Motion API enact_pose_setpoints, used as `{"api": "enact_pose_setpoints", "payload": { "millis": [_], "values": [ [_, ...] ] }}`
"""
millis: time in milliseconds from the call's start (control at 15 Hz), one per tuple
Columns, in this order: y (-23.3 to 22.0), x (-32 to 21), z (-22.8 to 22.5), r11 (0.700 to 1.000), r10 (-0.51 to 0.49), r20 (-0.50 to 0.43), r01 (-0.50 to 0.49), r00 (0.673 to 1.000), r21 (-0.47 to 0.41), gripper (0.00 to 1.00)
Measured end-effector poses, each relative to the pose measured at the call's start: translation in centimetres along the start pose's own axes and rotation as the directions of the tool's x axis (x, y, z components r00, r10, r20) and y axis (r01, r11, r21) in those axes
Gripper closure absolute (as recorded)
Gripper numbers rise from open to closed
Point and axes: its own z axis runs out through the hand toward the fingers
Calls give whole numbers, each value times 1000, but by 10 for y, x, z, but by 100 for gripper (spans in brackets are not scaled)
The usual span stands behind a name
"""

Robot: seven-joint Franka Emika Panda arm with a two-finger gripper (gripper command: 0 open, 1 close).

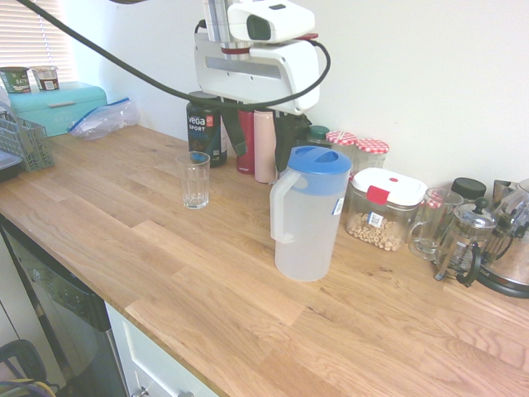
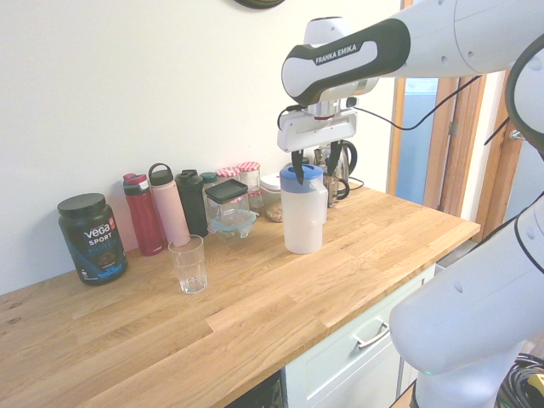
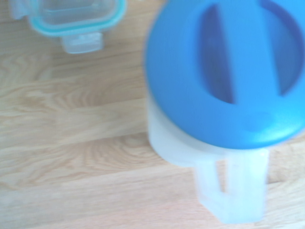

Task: Pour me some water

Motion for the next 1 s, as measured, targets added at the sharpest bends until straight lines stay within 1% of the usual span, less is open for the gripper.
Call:
{"api": "enact_pose_setpoints", "payload": {
  "millis": [200,467,533,733,1000],
  "values": [
    [6,8,27,1000,8,-4,-8,1000,13,0],
    [3,21,63,999,9,-18,-9,1000,35,0],
    [1,23,69,999,9,-20,-8,1000,39,100],
    [-3,29,80,998,-2,-32,4,999,61,100],
    [-4,29,85,998,-5,-35,8,999,66,100]
  ]
}}
